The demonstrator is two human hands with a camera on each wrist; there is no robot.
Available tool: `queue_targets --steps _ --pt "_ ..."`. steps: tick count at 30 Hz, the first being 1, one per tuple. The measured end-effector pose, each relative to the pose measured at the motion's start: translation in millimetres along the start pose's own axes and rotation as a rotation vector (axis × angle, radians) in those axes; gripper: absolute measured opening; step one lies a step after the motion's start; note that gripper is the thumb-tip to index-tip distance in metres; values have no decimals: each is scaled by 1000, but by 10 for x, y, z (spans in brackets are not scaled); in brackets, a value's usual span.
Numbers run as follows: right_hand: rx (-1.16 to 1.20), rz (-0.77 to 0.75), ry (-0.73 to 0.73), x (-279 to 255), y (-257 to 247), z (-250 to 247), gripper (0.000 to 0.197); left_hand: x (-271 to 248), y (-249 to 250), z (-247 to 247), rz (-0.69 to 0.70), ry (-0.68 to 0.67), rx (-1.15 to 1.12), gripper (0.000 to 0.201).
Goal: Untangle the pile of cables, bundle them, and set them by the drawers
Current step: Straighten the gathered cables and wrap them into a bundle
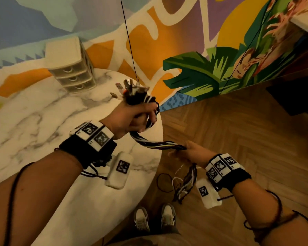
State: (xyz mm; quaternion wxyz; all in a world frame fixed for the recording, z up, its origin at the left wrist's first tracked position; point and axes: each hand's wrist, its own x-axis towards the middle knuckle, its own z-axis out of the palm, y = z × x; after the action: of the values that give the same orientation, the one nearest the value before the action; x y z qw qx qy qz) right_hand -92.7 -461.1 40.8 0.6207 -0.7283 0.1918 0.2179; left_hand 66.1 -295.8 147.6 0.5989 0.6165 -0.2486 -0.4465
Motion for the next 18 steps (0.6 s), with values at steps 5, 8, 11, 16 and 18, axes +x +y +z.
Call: queue_targets --steps 5,8,11,16,18 --pt "497 -130 -167 -181 -158 -111 16 2 86 -196 59 51 -239 40" --pt "554 -97 -148 -202 -173 -104 39 -13 86 -215 69 129 -265 43" --pt "529 81 13 -136 -129 -16 43 -64 98 -111 71 120 -171 41" --pt "564 209 18 -24 -198 64 47 -301 118 348 -113 -254 347 38" --pt "547 229 -26 -14 -297 53 43 -464 66 489 -190 -646 386 29"
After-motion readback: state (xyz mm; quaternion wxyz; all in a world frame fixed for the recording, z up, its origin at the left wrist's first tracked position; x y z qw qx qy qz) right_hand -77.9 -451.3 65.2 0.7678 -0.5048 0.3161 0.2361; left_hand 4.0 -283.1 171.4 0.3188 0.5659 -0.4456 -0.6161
